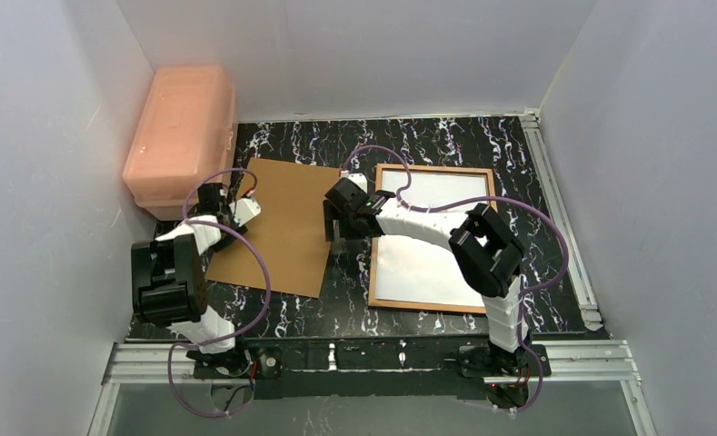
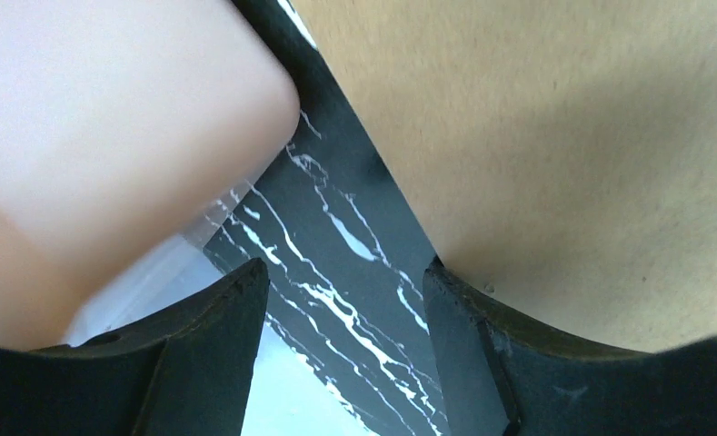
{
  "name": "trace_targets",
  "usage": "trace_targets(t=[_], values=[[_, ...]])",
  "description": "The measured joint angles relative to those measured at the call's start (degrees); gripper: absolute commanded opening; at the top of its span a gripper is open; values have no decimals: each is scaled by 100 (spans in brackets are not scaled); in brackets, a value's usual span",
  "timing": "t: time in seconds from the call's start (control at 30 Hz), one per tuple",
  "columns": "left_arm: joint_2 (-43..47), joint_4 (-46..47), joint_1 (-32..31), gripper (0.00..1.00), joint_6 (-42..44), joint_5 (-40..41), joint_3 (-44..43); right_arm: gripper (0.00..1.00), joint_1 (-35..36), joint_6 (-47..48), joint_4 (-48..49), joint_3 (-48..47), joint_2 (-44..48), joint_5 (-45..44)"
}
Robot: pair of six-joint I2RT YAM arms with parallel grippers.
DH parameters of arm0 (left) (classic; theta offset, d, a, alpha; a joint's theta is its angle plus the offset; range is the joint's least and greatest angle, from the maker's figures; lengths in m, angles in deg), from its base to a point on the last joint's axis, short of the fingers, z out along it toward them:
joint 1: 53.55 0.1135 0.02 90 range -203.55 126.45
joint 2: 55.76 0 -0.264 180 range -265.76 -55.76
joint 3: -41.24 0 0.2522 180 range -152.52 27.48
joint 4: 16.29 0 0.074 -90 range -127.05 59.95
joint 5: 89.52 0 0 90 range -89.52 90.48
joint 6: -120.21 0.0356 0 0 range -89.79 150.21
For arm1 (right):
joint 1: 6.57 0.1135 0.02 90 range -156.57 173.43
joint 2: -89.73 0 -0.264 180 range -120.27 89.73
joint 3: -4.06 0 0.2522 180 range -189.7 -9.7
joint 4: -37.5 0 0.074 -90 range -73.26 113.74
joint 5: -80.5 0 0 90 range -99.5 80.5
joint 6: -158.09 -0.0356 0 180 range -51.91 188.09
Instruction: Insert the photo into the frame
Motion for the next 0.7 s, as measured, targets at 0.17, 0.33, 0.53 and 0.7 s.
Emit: trace_targets(t=[0.17, 0.33, 0.53, 0.7], values=[[-319, -612, -57, 63, -409, -254, -575, 99, -2, -94, 260, 173, 92, -120], [-376, -656, -111, 62, -603, -382, -669, 99, -28, -284, 728, 614, 525, -157], [-411, -693, -341, 62, -881, -531, -758, 99, -168, -448, 1447, 1147, 933, 164], [-459, -833, -927, 63, -1182, -667, -883, 99, -216, -466, 1432, 960, 710, 184]])
